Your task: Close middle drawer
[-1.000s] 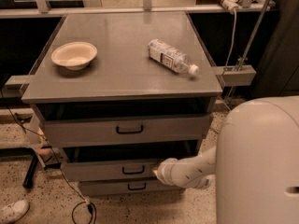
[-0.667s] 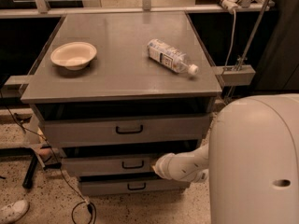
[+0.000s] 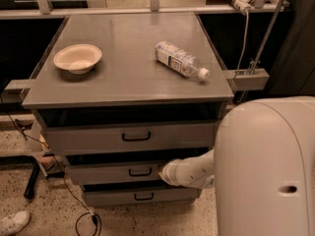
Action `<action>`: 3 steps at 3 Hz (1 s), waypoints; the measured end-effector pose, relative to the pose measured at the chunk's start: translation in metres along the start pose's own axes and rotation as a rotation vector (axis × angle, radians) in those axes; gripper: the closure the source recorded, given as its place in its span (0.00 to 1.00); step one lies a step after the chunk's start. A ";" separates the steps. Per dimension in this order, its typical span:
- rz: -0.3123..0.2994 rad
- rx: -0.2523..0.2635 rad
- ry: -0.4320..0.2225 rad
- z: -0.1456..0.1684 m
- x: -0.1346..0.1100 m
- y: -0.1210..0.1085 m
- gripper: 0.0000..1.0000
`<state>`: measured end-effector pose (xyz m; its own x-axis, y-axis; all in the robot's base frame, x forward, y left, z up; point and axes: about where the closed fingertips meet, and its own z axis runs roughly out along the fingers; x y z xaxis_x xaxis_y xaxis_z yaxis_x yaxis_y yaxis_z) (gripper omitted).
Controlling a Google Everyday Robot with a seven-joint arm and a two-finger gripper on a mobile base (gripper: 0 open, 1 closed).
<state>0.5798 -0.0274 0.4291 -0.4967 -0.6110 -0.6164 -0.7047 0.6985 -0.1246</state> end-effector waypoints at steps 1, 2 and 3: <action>0.074 0.006 0.023 -0.036 0.035 0.000 1.00; 0.208 0.089 0.050 -0.102 0.086 -0.012 1.00; 0.211 0.076 0.111 -0.123 0.125 0.006 0.82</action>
Offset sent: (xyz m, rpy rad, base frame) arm -0.2257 -0.2125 0.0398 -0.0181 0.1569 -0.4529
